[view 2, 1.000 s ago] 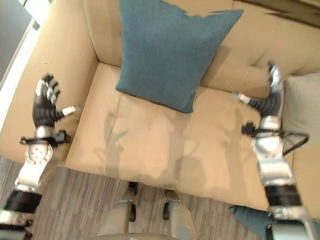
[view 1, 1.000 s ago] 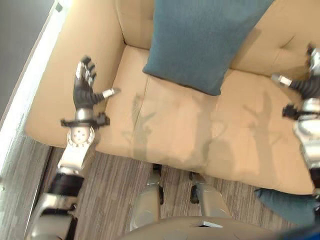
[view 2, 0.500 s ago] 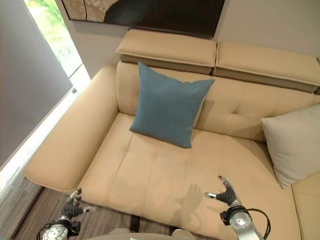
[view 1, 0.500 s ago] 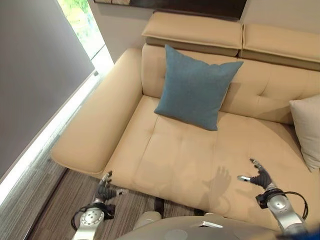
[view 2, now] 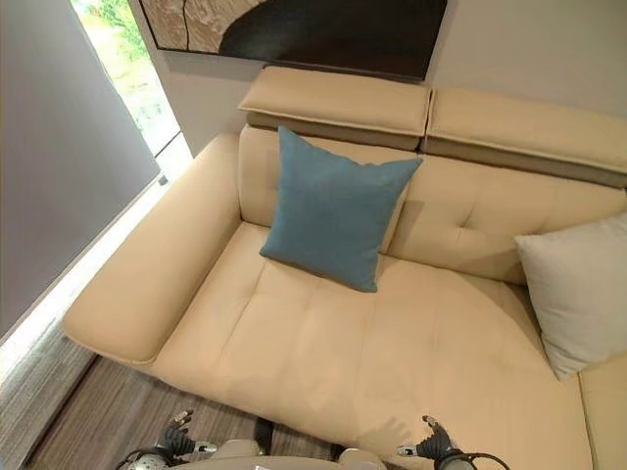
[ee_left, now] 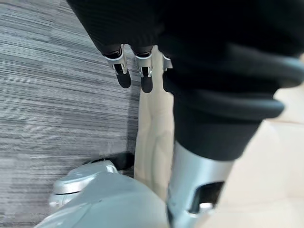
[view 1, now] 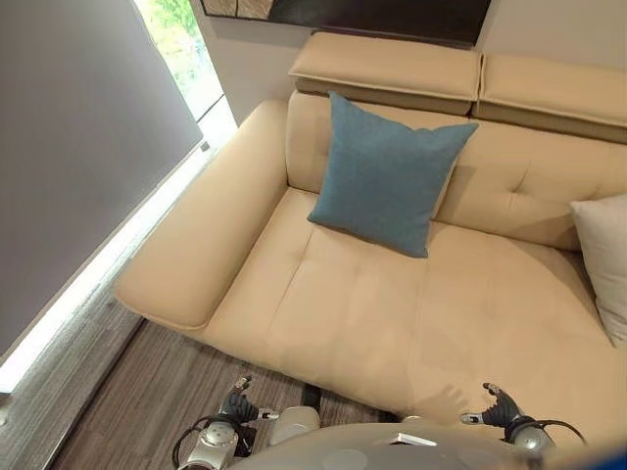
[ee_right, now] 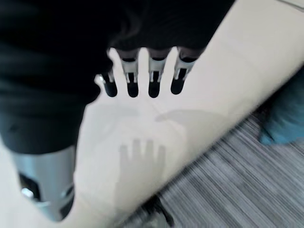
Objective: Pick up all the scattered cushions and arrange them neatly on the sofa.
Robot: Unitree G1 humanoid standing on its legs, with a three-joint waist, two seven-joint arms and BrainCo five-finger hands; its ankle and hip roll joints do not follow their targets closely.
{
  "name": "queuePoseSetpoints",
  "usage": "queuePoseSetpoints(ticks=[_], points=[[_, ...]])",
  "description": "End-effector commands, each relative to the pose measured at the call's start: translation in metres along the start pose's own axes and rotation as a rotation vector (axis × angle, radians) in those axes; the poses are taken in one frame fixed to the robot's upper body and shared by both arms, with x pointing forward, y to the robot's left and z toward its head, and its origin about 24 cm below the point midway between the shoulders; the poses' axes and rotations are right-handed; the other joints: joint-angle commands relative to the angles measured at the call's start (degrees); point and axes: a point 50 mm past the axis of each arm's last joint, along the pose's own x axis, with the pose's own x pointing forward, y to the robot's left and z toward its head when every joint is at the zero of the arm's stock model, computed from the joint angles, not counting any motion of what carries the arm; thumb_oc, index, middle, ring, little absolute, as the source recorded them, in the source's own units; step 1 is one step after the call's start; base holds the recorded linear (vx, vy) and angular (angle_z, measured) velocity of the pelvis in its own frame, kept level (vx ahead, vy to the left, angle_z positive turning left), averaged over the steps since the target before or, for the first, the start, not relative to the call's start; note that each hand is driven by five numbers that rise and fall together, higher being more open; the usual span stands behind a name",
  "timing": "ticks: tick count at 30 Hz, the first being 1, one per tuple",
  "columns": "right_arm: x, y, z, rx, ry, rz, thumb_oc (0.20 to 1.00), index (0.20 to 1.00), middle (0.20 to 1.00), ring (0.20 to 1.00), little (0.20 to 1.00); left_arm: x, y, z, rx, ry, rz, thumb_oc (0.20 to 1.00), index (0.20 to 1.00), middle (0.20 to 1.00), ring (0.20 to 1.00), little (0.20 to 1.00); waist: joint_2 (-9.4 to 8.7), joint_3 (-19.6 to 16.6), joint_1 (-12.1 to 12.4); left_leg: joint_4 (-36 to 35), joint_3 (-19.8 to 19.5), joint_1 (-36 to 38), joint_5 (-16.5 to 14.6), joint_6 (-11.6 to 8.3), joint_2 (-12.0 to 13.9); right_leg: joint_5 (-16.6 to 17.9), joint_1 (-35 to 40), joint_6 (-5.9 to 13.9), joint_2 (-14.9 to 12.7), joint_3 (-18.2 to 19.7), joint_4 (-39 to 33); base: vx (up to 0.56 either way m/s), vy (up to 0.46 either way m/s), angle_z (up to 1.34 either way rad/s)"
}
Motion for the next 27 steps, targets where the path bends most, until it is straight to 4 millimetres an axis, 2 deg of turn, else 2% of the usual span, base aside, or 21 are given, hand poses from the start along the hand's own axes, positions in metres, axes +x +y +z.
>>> queuePoseSetpoints(ticks=[1,5,8,11,13,16,17,18,20,24,27], points=[[0.005,-0.012,0.018,0.044,-0.038,-0.059,1.0,1.0,1.0,1.0,1.0,0.004,0.006,0.014,0.079,-0.05,0.022,1.0,1.0,1.0,1.0,1.0,-1.3,-0.55,-0.57,-3.44,0.0,5.56,-5.84,1.67,0.26,-2.75,-1.64,7.57,1.2,1.74,2.37,-0.08,0.156,-0.04],[0.008,-0.014,0.024,0.087,-0.035,-0.08,1.0,1.0,1.0,1.0,1.0,0.006,0.003,0.022,0.099,-0.064,0.017,1.0,1.0,1.0,1.0,1.0,-1.35,-0.69,-1.17,-6.78,1.11,6.53,-5.76,2.75,-0.13,-0.19,-4.67,8.89,-0.17,2.14,2.97,-0.14,0.2,-0.05],[0.01,-0.013,0.034,0.09,-0.044,-0.08,1.0,1.0,1.0,1.0,1.0,0.008,0.003,0.031,0.108,-0.081,0.025,1.0,1.0,1.0,1.0,1.0,-1.93,0.91,-0.68,-7.96,1.02,5.53,-5.14,4.2,-2.45,2.35,-8.39,10.6,-1.95,2.71,3.9,-0.23,0.195,-0.17],[0.01,-0.012,0.038,0.064,-0.052,-0.077,1.0,1.0,1.0,1.0,1.0,0.009,0.008,0.031,0.116,-0.074,0.038,1.0,1.0,1.0,1.0,1.0,-2.0,2.33,-0.23,-8.16,2.08,4.99,-4.34,4.92,-2.97,3.11,-10.67,11.55,-3.16,1.97,5.89,-0.22,0.13,-0.75],[0.01,-0.011,0.037,0.052,-0.054,-0.074,1.0,1.0,1.0,1.0,1.0,0.01,0.013,0.03,0.124,-0.061,0.044,1.0,1.0,1.0,1.0,1.0,-1.45,3.53,0.59,-8.15,3.83,3.88,-3.05,5.88,-2.69,0.12,-10.67,10.71,-3.94,-1.64,10.98,-0.32,0.118,-0.66],[0.01,-0.008,0.032,0.058,-0.029,-0.061,1.0,1.0,1.0,1.0,1.0,0.009,0.017,0.021,0.126,-0.026,0.052,1.0,1.0,1.0,1.0,1.0,-1.03,2.76,1.41,-9.66,4.87,3.66,-1.5,6.46,-2.08,-3.24,-8.25,9.57,-2.88,-2.21,15.48,-0.16,0.037,-0.66],[0.009,-0.005,0.026,0.06,-0.008,-0.046,1.0,1.0,1.0,1.0,1.0,0.008,0.018,0.018,0.127,-0.013,0.051,1.0,1.0,1.0,1.0,1.0,-0.94,1.67,2.37,-10.13,5.86,2.79,-0.81,6.54,-1.61,-5.32,-5.78,9.5,-2.48,-2.84,16.24,-0.16,-0.06,-0.46],[0.008,-0.004,0.024,0.065,-0.002,-0.045,1.0,1.0,1.0,1.0,1.0,0.008,0.019,0.017,0.128,-0.01,0.051,1.0,1.0,1.0,1.0,1.0,-1.39,1.23,3.07,-9.82,6.59,2.1,-0.75,6.26,-1.73,-5.75,-2.96,9.69,-2.56,-3.31,14.21,-0.15,-0.109,-0.56],[0.008,-0.004,0.026,0.092,0.001,-0.052,1.0,1.0,1.0,1.0,1.0,0.008,0.016,0.018,0.124,-0.014,0.049,1.0,1.0,1.0,1.0,1.0,-2.64,0.35,3.93,-8.83,7.26,0.53,-0.37,5.32,-1.64,-6.26,-0.59,9.19,-1.11,-1.59,8.56,-0.08,-0.19,-0.53],[0.01,-0.002,0.041,0.118,-0.044,-0.066,1.0,1.0,1.0,1.0,1.0,0.01,0.009,0.029,0.138,-0.048,0.037,1.0,1.0,1.0,1.0,1.0,-2.61,1.15,2.75,-5.95,7.09,-1.14,-0.22,3.86,-0.8,-6.18,-0.43,8.0,0.94,0.33,5.63,-0.06,-0.15,-0.01],[0.01,0.003,0.044,0.132,-0.04,-0.063,1.0,1.0,1.0,1.0,1.0,0.011,-0.002,0.033,0.141,-0.053,0.017,1.0,1.0,1.0,1.0,1.0,-2.41,2.14,2.45,-3.6,4.46,-1.93,-0.5,3.11,-1.22,-5.04,0.12,7.35,1.56,0.84,3.61,-0.09,-0.07,0.23]])
